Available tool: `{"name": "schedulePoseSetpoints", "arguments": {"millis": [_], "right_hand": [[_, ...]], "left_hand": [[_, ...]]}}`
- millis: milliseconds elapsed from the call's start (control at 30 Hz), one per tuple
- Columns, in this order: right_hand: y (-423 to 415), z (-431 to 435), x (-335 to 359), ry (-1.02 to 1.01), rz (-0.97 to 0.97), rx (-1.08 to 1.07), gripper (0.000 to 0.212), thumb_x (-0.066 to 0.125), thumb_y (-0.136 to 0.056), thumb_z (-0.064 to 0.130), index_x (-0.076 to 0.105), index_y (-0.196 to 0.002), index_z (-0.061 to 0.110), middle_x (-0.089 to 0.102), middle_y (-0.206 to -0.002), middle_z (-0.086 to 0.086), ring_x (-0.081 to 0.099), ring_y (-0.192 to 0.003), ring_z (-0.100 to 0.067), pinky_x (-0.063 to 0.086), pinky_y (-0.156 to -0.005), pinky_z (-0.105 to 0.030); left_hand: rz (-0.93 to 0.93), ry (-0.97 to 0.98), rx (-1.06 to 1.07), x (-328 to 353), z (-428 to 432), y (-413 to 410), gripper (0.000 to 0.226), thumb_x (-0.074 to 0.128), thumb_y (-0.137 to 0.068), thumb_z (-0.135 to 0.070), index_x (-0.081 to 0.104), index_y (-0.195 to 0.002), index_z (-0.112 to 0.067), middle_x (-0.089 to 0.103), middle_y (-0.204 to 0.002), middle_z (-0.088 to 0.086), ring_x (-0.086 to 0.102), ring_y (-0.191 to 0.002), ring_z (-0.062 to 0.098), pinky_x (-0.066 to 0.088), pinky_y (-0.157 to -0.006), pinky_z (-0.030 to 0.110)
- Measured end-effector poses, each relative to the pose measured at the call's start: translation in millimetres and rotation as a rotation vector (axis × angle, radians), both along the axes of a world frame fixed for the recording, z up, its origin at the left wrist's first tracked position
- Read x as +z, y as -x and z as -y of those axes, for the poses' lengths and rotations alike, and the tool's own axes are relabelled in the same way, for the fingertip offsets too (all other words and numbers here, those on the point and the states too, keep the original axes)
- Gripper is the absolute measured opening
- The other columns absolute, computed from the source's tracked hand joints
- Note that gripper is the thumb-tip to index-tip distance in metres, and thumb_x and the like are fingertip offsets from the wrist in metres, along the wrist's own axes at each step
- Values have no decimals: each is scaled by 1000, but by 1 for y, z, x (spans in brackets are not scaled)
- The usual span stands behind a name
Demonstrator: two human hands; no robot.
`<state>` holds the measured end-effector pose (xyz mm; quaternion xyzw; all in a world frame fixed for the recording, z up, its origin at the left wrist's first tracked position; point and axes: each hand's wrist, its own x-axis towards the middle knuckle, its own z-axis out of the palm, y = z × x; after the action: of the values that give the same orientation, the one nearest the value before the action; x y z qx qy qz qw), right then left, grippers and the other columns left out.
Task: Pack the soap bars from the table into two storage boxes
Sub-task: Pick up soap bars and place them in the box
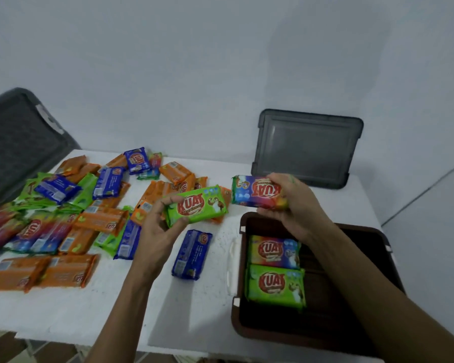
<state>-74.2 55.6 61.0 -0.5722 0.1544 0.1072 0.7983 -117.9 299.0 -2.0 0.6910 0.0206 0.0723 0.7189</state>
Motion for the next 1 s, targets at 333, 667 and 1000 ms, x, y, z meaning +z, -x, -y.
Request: {"name": "schedulePoseSetpoints", "arguments": {"millis": [333,667,1000], "right_hand": [[24,63,-15,133,81,195,39,71,-77,8,59,-114,16,70,-105,-16,68,-88,-28,55,-72,-39],[41,72,-21,114,94,100,28,67,-84,7,62,-111,4,71,-97,-10,69,-91,-22,58,-84,-39],[73,76,-39,390,163,170,20,64,-90,12,57,-106,22,67,-108,-9,70,-98,-23,61,-68,-37]], "left_hand": [[-6,13,-141,2,36,-11,43,57,-85,13,57,-114,-19,58,-125,0,62,-111,11,55,-78,23],[-50,26,-164,3,56,-11,44,57,-86,11,58,-111,-26,54,-132,-1,62,-111,10,55,-76,22],[-55,26,-141,2,56,-4,42,58,-87,8,57,-112,-25,55,-129,2,63,-107,7,55,-75,21]]}}
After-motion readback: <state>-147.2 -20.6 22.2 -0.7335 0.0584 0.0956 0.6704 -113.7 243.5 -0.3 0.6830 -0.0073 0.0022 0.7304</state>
